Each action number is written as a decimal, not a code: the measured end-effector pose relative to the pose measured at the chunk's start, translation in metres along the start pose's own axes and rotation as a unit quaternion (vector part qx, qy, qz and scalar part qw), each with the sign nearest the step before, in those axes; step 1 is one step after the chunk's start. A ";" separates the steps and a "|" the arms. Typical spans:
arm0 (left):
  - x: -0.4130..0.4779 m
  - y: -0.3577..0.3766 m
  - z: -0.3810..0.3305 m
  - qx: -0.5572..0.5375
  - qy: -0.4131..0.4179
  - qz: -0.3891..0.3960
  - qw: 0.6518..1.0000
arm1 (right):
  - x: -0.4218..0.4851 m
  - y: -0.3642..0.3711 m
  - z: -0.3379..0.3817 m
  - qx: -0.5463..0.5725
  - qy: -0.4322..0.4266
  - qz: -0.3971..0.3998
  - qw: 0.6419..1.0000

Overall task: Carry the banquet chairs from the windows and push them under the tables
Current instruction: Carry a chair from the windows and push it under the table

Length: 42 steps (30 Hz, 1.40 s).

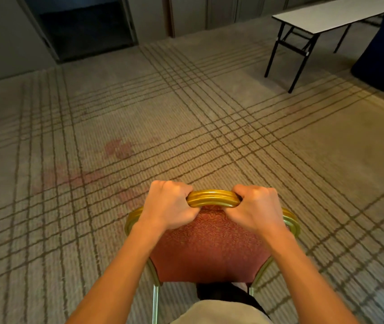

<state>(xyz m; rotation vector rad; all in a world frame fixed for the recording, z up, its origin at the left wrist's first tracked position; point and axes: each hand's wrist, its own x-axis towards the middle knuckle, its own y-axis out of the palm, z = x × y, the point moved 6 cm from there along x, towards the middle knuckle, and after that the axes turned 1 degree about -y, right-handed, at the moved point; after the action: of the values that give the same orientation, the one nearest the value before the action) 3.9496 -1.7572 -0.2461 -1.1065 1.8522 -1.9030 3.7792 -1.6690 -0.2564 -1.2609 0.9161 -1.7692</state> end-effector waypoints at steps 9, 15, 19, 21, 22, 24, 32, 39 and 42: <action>0.162 0.035 0.079 0.008 -0.030 0.020 0.999 | 0.178 0.058 -0.046 0.016 -0.012 0.023 1.000; 0.252 0.066 0.138 -0.016 -0.033 0.020 0.999 | 0.280 0.100 -0.064 0.029 -0.024 0.011 0.999; 0.325 0.097 0.184 -0.003 -0.026 0.033 0.999 | 0.357 0.141 -0.080 0.023 -0.021 0.009 0.999; 0.362 0.114 0.210 -0.013 -0.030 0.045 0.998 | 0.399 0.160 -0.084 0.021 -0.022 0.005 1.000; 0.385 0.122 0.228 -0.011 -0.034 0.049 0.998 | 0.424 0.170 -0.085 0.012 -0.018 0.004 1.000; 0.425 0.130 0.255 -0.027 -0.027 0.047 0.998 | 0.464 0.182 -0.091 0.005 -0.001 0.004 1.000; 0.585 0.146 0.322 -0.033 0.047 -0.016 0.998 | 0.613 0.214 -0.125 -0.029 0.044 -0.019 0.998; 0.712 0.188 0.363 -0.028 0.061 -0.033 0.997 | 0.727 0.266 -0.181 -0.027 0.064 -0.021 0.997; 0.768 0.210 0.386 -0.071 0.076 -0.062 0.993 | 0.787 0.298 -0.208 -0.022 0.049 -0.021 0.998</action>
<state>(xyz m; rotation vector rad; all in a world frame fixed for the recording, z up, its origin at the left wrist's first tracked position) 3.6243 -2.5795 -0.2289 -1.1738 2.0759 -1.9995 3.4591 -2.4747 -0.2461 -1.2385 0.9953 -1.8674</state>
